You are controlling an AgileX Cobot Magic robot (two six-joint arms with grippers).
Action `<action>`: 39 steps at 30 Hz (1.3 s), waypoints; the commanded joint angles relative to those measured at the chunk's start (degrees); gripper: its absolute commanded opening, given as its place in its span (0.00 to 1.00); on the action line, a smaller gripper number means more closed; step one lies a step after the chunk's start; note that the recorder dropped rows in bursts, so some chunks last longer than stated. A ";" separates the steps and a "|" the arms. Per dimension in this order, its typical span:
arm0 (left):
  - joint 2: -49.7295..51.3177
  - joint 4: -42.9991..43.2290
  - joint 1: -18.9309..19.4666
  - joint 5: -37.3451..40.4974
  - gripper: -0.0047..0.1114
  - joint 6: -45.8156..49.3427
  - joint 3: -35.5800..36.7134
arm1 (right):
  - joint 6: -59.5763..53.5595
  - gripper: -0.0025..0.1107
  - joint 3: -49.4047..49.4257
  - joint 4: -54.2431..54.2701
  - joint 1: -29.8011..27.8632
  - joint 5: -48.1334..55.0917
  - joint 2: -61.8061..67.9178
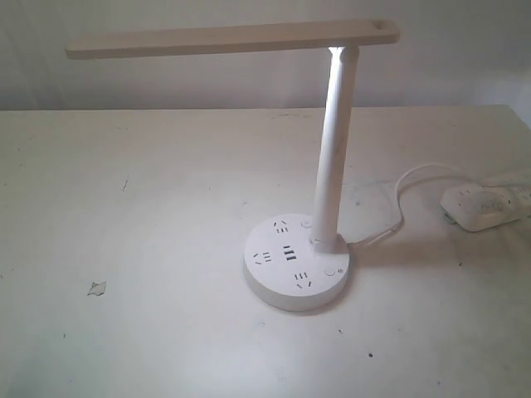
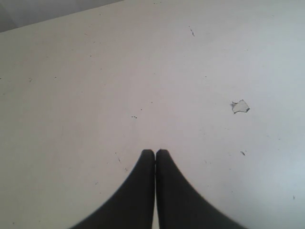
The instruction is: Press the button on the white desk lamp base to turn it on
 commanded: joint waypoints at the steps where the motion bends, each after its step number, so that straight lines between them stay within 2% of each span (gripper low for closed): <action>1: -0.22 -0.14 0.03 0.11 0.04 -0.06 0.19 | -40.52 0.02 0.26 32.28 -0.32 2.62 -0.28; 7: -0.22 -0.14 0.03 0.11 0.04 -0.06 0.19 | -84.10 0.02 0.26 65.45 -0.32 4.64 -0.28; 10: -0.22 -0.14 0.03 0.11 0.04 -0.06 0.19 | -95.09 0.02 0.26 75.02 -0.32 10.51 -0.28; 39: -0.22 -0.14 0.03 0.11 0.04 -0.06 0.19 | -92.51 0.02 0.26 75.48 -0.32 12.68 -0.28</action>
